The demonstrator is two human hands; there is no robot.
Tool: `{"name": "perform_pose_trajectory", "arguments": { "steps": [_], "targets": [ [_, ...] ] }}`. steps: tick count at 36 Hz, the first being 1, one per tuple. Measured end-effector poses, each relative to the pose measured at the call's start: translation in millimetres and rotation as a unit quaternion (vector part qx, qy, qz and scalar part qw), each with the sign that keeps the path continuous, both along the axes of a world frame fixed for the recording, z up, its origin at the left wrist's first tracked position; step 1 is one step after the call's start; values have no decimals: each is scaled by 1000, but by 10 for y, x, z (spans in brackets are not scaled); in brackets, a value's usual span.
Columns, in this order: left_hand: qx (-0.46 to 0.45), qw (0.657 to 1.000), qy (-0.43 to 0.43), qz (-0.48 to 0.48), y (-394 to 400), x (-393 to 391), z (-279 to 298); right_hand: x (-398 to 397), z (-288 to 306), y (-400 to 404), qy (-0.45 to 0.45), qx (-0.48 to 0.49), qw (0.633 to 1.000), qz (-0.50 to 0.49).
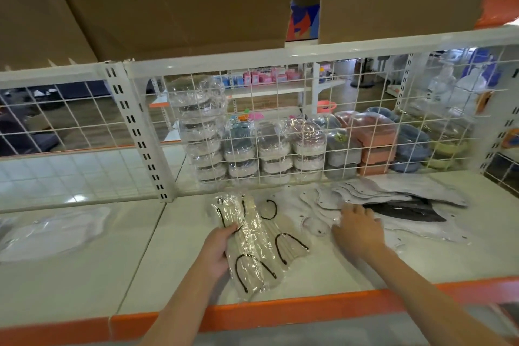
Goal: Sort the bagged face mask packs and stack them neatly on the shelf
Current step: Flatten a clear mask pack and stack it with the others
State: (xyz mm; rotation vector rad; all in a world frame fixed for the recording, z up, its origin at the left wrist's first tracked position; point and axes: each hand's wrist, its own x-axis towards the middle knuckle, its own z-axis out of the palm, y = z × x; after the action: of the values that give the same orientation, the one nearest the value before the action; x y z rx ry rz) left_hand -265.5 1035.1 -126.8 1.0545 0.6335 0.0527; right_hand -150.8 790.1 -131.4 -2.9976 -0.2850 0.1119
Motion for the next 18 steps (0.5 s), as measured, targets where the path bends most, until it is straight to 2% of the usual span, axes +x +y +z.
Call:
{"name": "perform_pose_trajectory", "arguments": {
  "steps": [5, 12, 18],
  "targets": [
    [1, 1000, 3, -23, -141, 109, 22, 53, -191, -386, 72, -9, 996, -55],
    [17, 998, -1, -65, -337, 201, 80, 23, -144, -523, -46, -50, 998, 4],
    [10, 997, -11, -78, -472, 262, 114, -140, -51, -303, -35, 23, 998, 51]
  ]
}}
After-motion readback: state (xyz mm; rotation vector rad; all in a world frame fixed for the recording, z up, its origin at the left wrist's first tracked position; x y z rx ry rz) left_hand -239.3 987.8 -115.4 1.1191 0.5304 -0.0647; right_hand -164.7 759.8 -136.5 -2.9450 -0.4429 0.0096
